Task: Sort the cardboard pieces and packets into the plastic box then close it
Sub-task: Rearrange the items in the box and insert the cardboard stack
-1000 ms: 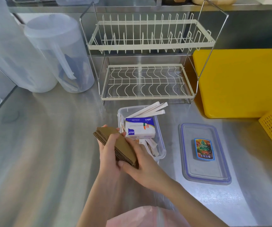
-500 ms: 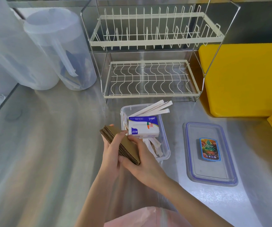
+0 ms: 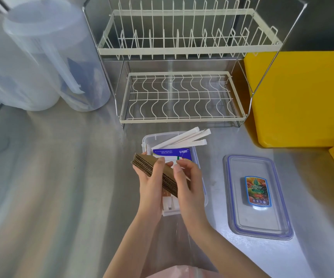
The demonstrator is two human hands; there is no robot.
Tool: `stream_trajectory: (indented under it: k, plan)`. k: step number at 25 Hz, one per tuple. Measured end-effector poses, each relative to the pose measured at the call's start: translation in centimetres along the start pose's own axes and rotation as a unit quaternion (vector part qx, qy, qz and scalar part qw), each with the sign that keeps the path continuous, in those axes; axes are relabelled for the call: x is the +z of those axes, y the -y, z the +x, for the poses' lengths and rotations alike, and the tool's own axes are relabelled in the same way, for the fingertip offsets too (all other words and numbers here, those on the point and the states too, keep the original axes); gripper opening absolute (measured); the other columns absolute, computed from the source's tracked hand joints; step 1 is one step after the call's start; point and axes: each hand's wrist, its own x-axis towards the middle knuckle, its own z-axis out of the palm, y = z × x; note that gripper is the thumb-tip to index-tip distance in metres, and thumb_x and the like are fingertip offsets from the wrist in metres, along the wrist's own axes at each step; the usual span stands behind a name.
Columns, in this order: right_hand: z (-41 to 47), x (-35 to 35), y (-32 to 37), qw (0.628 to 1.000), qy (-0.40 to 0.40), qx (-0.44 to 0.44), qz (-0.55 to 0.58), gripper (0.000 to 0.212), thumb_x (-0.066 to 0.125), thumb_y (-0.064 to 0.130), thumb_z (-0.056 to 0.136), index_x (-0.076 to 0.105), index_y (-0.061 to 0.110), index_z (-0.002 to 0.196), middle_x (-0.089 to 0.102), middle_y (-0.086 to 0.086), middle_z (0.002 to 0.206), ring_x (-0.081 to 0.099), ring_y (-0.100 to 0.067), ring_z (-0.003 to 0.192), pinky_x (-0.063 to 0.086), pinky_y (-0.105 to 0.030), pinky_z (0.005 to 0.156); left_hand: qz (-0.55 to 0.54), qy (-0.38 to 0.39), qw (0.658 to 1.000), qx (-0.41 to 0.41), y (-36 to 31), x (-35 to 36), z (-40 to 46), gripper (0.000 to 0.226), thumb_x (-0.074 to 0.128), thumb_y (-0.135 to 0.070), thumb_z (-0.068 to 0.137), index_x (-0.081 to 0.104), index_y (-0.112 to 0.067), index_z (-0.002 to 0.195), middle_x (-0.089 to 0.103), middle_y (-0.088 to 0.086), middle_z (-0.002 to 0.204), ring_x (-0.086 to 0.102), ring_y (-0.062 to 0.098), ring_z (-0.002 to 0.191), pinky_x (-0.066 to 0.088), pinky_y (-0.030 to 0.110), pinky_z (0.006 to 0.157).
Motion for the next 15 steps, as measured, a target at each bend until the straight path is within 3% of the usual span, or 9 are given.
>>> stream_trajectory:
  k: [1,3,5,6,8,10,12,15]
  plan:
    - [0.3,-0.3,0.2,1.000,0.013,0.000,-0.019,0.012,0.053,0.026,0.088,0.050,0.036,0.094,0.056,0.001,0.115,0.056,-0.011,0.107,0.052,-0.017,0.082,-0.002,-0.003,1.000,-0.003,0.0,-0.1,0.2,0.026,0.059,-0.020,0.079,0.044,-0.022,0.100,0.066,-0.007,0.065,0.064,0.009,0.060,0.054,0.023,0.054]
    - [0.7,-1.2,0.4,0.989,0.117,0.003,-0.088,0.019,0.056,0.027,0.087,0.049,0.033,0.104,0.053,0.005,0.119,0.052,-0.008,0.113,0.048,-0.022,0.093,0.011,-0.009,1.000,-0.007,-0.3,-0.6,0.8,0.034,0.060,-0.024,0.072,0.044,-0.022,0.103,0.062,-0.002,0.074,0.062,0.014,0.067,0.054,0.030,0.061]
    - [0.8,-2.2,0.7,0.943,0.258,0.005,-0.209,0.043,0.058,0.030,0.085,0.040,0.032,0.124,0.046,0.011,0.126,0.043,0.000,0.118,0.040,-0.014,0.098,0.041,-0.016,0.999,-0.007,-0.6,-1.2,1.2,0.032,0.060,-0.023,0.075,0.043,-0.024,0.102,0.060,0.001,0.076,0.061,0.017,0.070,0.053,0.032,0.064]
    - [1.0,-2.5,0.8,0.916,0.298,0.003,-0.269,0.055,0.059,0.032,0.084,0.032,0.032,0.132,0.042,0.011,0.131,0.040,-0.001,0.121,0.039,-0.017,0.101,0.064,-0.019,0.998,-0.008,-0.8,-1.3,1.3,0.030,0.061,-0.022,0.076,0.042,-0.025,0.100,0.061,0.001,0.076,0.061,0.017,0.071,0.053,0.032,0.063]
    - [1.3,-2.5,1.1,0.886,0.298,-0.004,-0.357,0.067,0.060,0.033,0.082,0.023,0.030,0.137,0.039,0.005,0.137,0.040,-0.010,0.125,0.041,-0.032,0.105,0.122,-0.024,0.992,-0.015,-0.5,-1.0,1.2,0.030,0.062,-0.025,0.073,0.041,-0.031,0.094,0.061,-0.002,0.076,0.062,0.014,0.071,0.052,0.031,0.065]
    - [1.5,-2.0,1.2,0.877,0.256,-0.016,-0.406,0.064,0.060,0.032,0.081,0.026,0.025,0.135,0.043,-0.003,0.132,0.045,-0.019,0.121,0.044,-0.038,0.101,0.169,-0.024,0.985,-0.007,0.0,-0.3,0.7,0.031,0.062,-0.024,0.076,0.037,-0.033,0.094,0.058,-0.004,0.077,0.060,0.012,0.072,0.052,0.035,0.075]
    - [1.9,-1.6,1.1,0.878,0.207,-0.032,-0.431,0.056,0.058,0.029,0.083,0.031,0.020,0.131,0.050,-0.007,0.123,0.052,-0.023,0.112,0.048,-0.035,0.090,0.187,-0.011,0.982,0.014,0.1,0.5,0.4,0.032,0.060,-0.020,0.081,0.036,-0.032,0.096,0.056,-0.004,0.081,0.058,0.013,0.078,0.049,0.036,0.084]
    - [2.3,-2.2,1.2,0.895,0.168,-0.034,-0.411,0.043,0.052,0.022,0.085,0.036,0.020,0.125,0.061,-0.006,0.104,0.061,-0.022,0.089,0.044,-0.025,0.066,0.194,0.040,0.980,0.008,-0.3,1.2,0.2,0.034,0.062,-0.019,0.082,0.035,-0.028,0.099,0.056,-0.002,0.084,0.058,0.013,0.079,0.050,0.034,0.083]
